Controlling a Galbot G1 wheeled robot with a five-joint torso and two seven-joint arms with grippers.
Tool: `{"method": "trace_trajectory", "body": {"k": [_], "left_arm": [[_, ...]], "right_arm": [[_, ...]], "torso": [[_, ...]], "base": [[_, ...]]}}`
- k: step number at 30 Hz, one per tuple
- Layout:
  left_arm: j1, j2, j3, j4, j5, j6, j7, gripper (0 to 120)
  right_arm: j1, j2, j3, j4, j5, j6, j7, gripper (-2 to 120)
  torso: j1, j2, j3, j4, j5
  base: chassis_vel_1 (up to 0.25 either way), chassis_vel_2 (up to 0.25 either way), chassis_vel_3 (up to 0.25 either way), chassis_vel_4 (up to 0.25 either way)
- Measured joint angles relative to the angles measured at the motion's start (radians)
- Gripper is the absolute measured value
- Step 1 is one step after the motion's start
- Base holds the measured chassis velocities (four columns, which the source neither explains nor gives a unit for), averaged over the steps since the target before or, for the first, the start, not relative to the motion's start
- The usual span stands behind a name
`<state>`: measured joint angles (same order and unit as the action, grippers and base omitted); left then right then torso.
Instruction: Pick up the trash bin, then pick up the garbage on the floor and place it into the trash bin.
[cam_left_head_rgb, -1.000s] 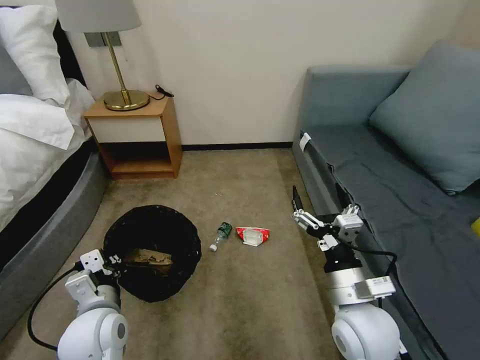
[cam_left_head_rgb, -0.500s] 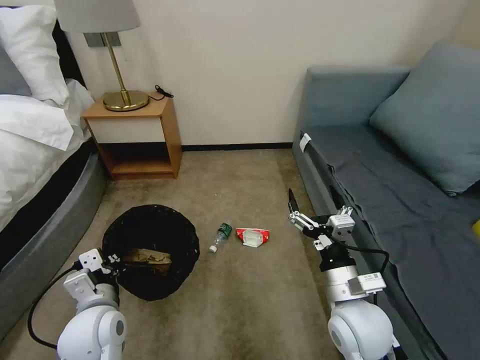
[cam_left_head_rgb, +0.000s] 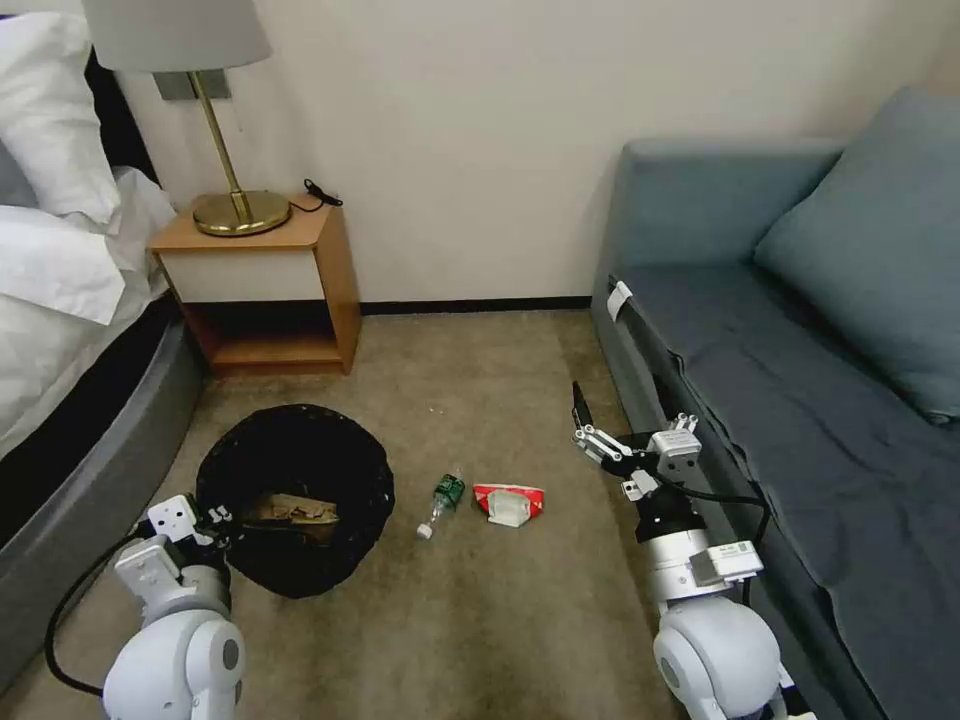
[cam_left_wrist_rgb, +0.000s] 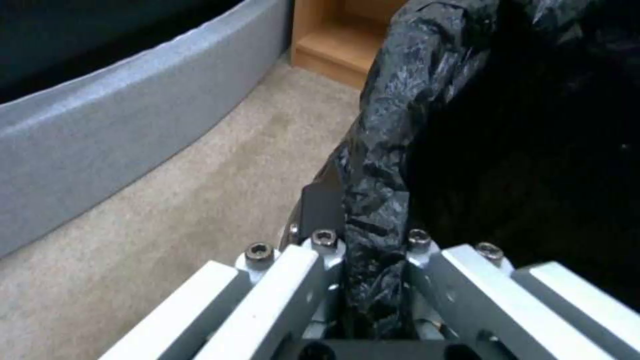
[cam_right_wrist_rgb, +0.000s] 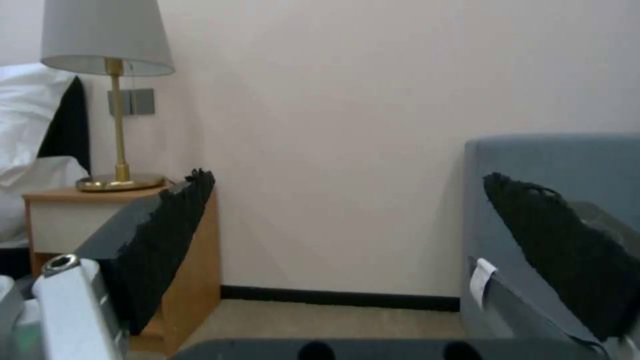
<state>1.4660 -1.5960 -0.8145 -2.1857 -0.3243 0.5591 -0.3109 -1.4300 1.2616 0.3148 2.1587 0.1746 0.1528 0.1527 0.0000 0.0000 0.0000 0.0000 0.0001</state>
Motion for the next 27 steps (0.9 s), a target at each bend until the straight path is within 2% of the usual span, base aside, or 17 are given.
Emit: {"method": "trace_trajectory", "body": {"k": [12, 20, 22, 23, 26, 27], "left_arm": [[-0.008, 0.005, -0.006, 0.008, -0.011, 0.001, 0.0, 2], [-0.018, 0.013, -0.007, 0.026, -0.016, 0.004, 0.0, 2], [-0.021, 0.018, -0.006, 0.035, -0.016, 0.012, -0.001, 2], [-0.021, 0.018, -0.006, 0.035, -0.016, 0.012, -0.001, 2], [-0.016, 0.024, -0.01, 0.021, 0.004, 0.027, 0.001, 2], [-0.016, 0.024, -0.01, 0.021, 0.004, 0.027, 0.001, 2]], "right_arm": [[0.015, -0.007, -0.007, -0.03, 0.0, -0.002, 0.0, 100], [0.046, -0.052, -0.011, -0.054, 0.023, -0.002, -0.016, 100], [0.066, -0.101, -0.021, -0.073, 0.051, -0.003, -0.023, 100], [0.066, -0.101, -0.021, -0.073, 0.051, -0.003, -0.023, 100], [0.103, -0.21, -0.067, -0.107, 0.163, -0.008, -0.043, 100], [0.103, -0.21, -0.067, -0.107, 0.163, -0.008, -0.043, 100]], "torso": [[0.0, 0.0, 0.0, 0.0, -0.0002], [0.0, 0.0, 0.0, 0.0, 0.0], [0.0, 0.0, 0.0, 0.0, -0.0001], [0.0, 0.0, 0.0, 0.0, -0.0001], [0.0, 0.0, 0.0, -0.0001, -0.0002], [0.0, 0.0, 0.0, -0.0001, -0.0002]], "base": [[-0.093, 0.097, 0.091, -0.098], [-0.02, 0.019, 0.022, -0.015], [0.0, 0.0, 0.0, 0.0], [0.0, 0.0, 0.0, 0.0], [0.0, 0.0, 0.0, 0.0], [0.0, 0.0, 0.0, 0.0]]}}
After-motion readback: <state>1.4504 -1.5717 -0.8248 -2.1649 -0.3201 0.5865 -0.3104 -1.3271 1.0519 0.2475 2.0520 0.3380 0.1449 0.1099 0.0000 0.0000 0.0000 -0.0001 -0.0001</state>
